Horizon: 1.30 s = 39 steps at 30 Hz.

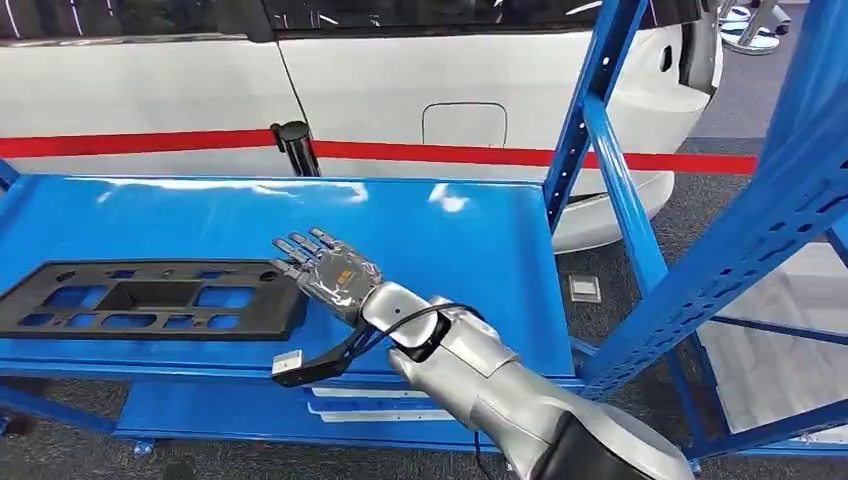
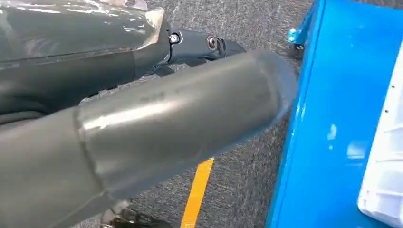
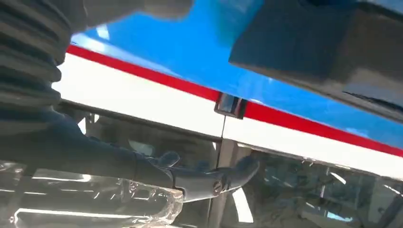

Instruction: Take the parts from the cabinet and place them on the table.

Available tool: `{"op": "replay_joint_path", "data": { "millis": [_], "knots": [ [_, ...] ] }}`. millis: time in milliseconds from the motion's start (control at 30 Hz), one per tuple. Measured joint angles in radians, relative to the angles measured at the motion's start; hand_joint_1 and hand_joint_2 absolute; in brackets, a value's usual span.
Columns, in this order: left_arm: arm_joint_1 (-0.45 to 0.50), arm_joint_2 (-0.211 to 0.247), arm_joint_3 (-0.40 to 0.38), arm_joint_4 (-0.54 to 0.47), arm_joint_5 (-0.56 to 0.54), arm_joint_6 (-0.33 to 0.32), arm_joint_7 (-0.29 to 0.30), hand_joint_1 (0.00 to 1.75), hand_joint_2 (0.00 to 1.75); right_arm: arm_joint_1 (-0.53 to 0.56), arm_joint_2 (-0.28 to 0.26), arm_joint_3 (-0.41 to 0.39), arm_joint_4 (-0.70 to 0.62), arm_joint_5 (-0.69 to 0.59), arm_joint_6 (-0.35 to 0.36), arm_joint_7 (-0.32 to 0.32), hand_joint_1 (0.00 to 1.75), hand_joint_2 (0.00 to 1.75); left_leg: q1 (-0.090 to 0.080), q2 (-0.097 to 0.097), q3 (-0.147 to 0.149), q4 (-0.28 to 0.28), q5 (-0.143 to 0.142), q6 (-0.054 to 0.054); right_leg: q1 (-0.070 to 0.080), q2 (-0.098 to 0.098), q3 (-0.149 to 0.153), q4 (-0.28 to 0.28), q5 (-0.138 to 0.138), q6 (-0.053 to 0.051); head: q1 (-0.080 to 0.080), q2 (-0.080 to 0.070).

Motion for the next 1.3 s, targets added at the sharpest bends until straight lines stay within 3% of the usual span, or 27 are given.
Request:
{"op": "replay_joint_path", "data": {
  "millis": [33,67,100,133,167,200,233,367,533,567,600,633,667,1067,1300],
  "knots": [
    [0.0,0.0,0.0,0.0,0.0,0.002,-0.004,0.0,0.0,-0.001,0.0,0.0,0.0,0.0,-0.003,-0.001,1.34,1.75,0.001,0.002,0.038,-0.096,0.064,0.001,0.0,0.0,0.01,0.0,-0.007,0.004,0.0,0.0],
    [0.0,0.0,0.0,0.0,0.0,0.006,-0.007,0.0,0.0,-0.002,0.0,0.0,0.0,0.0,-0.01,-0.003,1.48,1.75,0.002,0.004,0.069,-0.176,0.102,0.004,0.0,0.0,0.017,0.0,-0.014,0.008,0.0,0.0],
    [-0.001,0.0,0.0,0.0,0.0,0.009,-0.011,0.0,0.0,-0.004,0.0,0.0,0.0,0.0,-0.013,-0.003,1.75,1.75,-0.005,0.005,0.067,-0.173,0.075,0.008,0.005,0.0,0.019,-0.002,-0.015,0.011,0.003,0.0],
    [-0.003,-0.001,0.0,0.0,0.0,0.011,-0.016,0.0,0.0,-0.006,0.0,0.0,0.001,0.001,-0.014,-0.003,1.71,1.75,-0.008,0.005,0.069,-0.17,0.055,0.02,0.006,0.0,0.014,-0.002,-0.018,0.016,-0.001,0.0],
    [-0.002,-0.001,0.0,0.0,0.0,0.013,-0.018,0.0,0.0,-0.006,0.0,0.0,0.001,0.003,-0.016,-0.003,1.71,1.75,-0.01,0.001,0.07,-0.174,0.081,0.027,0.008,-0.001,0.013,-0.002,-0.024,0.023,0.002,0.0],
    [0.0,-0.001,0.0,0.0,0.0,0.015,-0.018,0.0,0.0,-0.007,-0.001,-0.001,0.001,0.003,-0.017,-0.003,1.69,1.75,-0.005,0.001,0.073,-0.175,0.087,0.022,0.016,-0.001,0.007,0.003,-0.034,0.013,0.001,0.0],
    [-0.001,-0.002,0.0,0.0,-0.003,0.015,-0.019,0.0,0.0,-0.009,-0.001,-0.002,0.001,0.001,-0.017,-0.003,1.68,1.75,-0.008,0.001,0.074,-0.174,0.086,0.02,0.014,-0.002,0.012,0.002,-0.033,0.008,0.003,0.0],
    [-0.001,-0.002,-0.001,0.0,-0.003,0.015,-0.019,0.0,0.0,-0.013,-0.001,-0.003,0.002,0.003,-0.017,-0.007,1.62,1.75,-0.018,-0.004,0.073,-0.174,0.082,0.027,0.014,-0.003,0.022,-0.007,-0.032,0.012,0.002,0.0],
    [-0.001,-0.002,-0.003,0.0,-0.005,0.015,-0.019,0.0,0.0,-0.013,-0.001,-0.003,0.003,0.006,-0.017,-0.01,1.69,1.75,-0.02,-0.004,0.074,-0.174,0.08,0.034,0.014,-0.003,0.024,-0.015,-0.03,0.016,0.002,0.0],
    [-0.001,-0.002,-0.003,0.0,-0.005,0.015,-0.019,0.0,0.0,-0.013,-0.001,-0.003,0.003,0.006,-0.017,-0.01,1.57,1.75,-0.02,-0.004,0.074,-0.174,0.079,0.035,0.014,-0.003,0.024,-0.016,-0.03,0.016,0.002,0.0],
    [-0.001,-0.002,-0.004,0.0,-0.005,0.015,-0.019,0.0,0.0,-0.013,-0.001,-0.003,0.003,0.006,-0.017,-0.01,1.59,1.75,-0.02,-0.004,0.074,-0.174,0.078,0.038,0.013,-0.004,0.023,-0.016,-0.031,0.017,0.002,0.0],
    [-0.001,-0.002,-0.004,0.0,-0.005,0.015,-0.018,0.0,0.0,-0.013,-0.001,-0.003,0.003,0.006,-0.016,-0.011,1.36,1.75,-0.02,-0.004,0.074,-0.174,0.078,0.038,0.012,-0.004,0.022,-0.016,-0.031,0.021,0.002,0.0],
    [-0.001,-0.002,-0.005,0.0,-0.005,0.015,-0.018,0.0,0.0,-0.013,-0.001,-0.003,0.003,0.006,-0.015,-0.011,0.03,1.75,-0.02,-0.004,0.075,-0.174,0.078,0.038,0.012,-0.004,0.021,-0.016,-0.03,0.023,0.002,0.0],
    [0.0,-0.002,-0.005,0.0,-0.004,0.015,-0.014,0.0,0.0,-0.015,-0.001,-0.011,0.007,0.018,-0.031,0.002,0.0,1.75,-0.017,-0.003,0.075,-0.174,0.08,0.039,0.011,-0.004,0.026,-0.016,-0.029,0.025,0.002,0.0],
    [0.003,-0.002,-0.005,0.0,-0.002,0.015,-0.014,0.0,0.0,-0.048,-0.011,-0.061,0.021,0.031,-0.097,0.026,0.0,1.75,-0.013,-0.003,0.075,-0.174,0.08,0.039,0.012,-0.004,0.027,-0.016,-0.029,0.025,0.002,0.0]
  ]
}}
